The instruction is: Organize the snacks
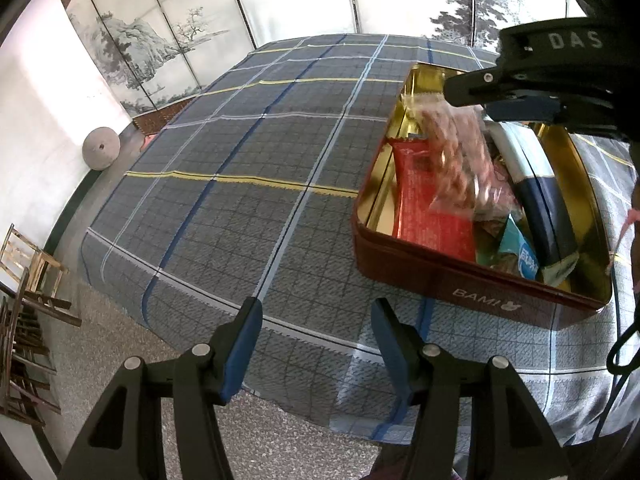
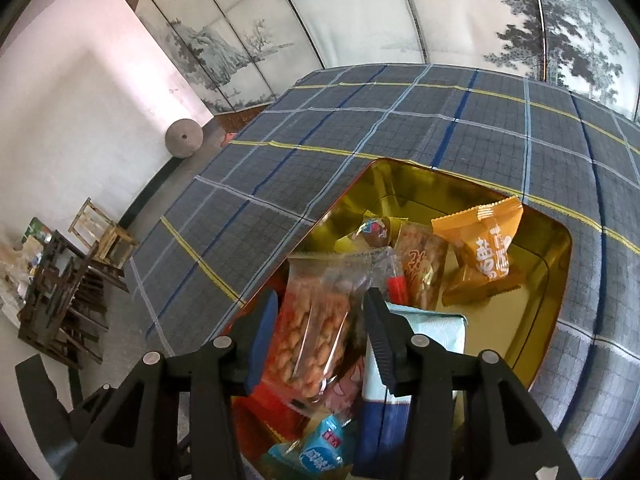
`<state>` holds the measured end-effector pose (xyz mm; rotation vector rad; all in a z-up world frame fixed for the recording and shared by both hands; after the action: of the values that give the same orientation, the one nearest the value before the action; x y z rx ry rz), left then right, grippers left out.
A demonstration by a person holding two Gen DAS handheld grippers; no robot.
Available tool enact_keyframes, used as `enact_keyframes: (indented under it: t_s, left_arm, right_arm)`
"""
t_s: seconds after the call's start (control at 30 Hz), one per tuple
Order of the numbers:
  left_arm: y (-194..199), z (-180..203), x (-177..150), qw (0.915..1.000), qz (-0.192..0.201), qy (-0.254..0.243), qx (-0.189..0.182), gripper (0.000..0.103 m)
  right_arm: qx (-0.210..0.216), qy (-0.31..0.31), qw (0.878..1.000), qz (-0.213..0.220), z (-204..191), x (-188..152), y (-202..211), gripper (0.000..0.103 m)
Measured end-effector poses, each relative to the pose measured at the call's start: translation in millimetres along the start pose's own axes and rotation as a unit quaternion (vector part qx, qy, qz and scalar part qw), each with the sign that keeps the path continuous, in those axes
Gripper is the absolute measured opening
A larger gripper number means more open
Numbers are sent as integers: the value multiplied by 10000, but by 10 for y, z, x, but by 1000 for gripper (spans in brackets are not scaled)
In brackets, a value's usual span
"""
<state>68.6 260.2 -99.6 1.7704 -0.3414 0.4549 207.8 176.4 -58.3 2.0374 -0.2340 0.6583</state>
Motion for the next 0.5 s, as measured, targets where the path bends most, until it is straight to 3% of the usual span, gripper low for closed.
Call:
enact_keyframes:
  t_s: [0.27,0.5]
  left_arm:
    - [107,-34,42,9991,298,274,-121,58]
    - [362,-6,108,9964,728,380,-185,58]
  right_arm:
    - [90,201,9991,350,-88,-189,330,46]
    - [-172,923,9891,1133,-319,-330,907,52]
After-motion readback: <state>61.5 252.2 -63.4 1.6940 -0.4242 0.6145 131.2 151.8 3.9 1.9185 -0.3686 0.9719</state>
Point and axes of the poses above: each gripper's, at about its wrist camera, not at the fingertips, and y roughly against the way its jaws point, z to its right, x to its top, the point moved 6 cm from there along -y, roughly the way its jaws point, and after that the axes turned 3 degrees about -y, right-handed, at the moved point
